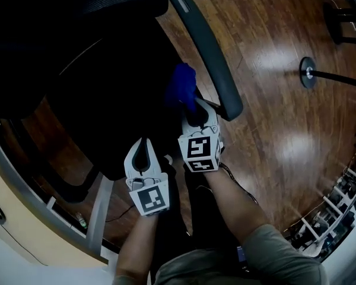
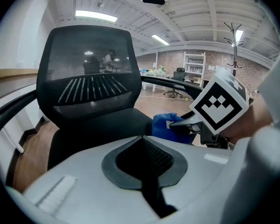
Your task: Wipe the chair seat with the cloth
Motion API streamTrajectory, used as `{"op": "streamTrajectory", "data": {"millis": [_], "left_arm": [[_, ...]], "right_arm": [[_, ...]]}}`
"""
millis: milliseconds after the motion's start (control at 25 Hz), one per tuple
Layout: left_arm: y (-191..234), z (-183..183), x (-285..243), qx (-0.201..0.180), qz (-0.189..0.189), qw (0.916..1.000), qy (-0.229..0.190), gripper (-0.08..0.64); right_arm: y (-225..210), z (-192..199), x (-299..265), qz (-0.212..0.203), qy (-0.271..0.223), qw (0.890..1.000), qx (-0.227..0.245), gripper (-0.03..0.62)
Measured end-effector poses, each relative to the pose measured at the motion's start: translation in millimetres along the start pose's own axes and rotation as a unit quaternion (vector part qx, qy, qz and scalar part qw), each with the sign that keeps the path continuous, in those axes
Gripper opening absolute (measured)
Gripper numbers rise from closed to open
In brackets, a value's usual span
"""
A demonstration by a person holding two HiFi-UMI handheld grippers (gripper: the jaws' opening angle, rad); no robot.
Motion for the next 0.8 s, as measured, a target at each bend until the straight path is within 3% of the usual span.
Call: {"op": "streamTrajectory", "data": {"millis": [440, 800], "left_arm": [[-27, 6, -15, -0.018, 0.019, 0.9996, 0.009, 0.005], [-24, 10, -5, 0.001, -0.040, 0.9991, 0.017, 0.005]], "right_arm": [[-13, 32, -2, 0.027, 0.026, 0.998, -0.047, 0.106], [-17, 40, -8, 0.005, 0.033, 0.999, -0.031, 0.106]]}}
Point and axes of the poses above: the fingertips, and each gripper's own axes: x backward along the fingers, y to its left, z out of its underside, the point moved 9 cm from there along x, backward along the fingers, and after that the axes turned 15 degrees about -z, right-handed, at the moved point
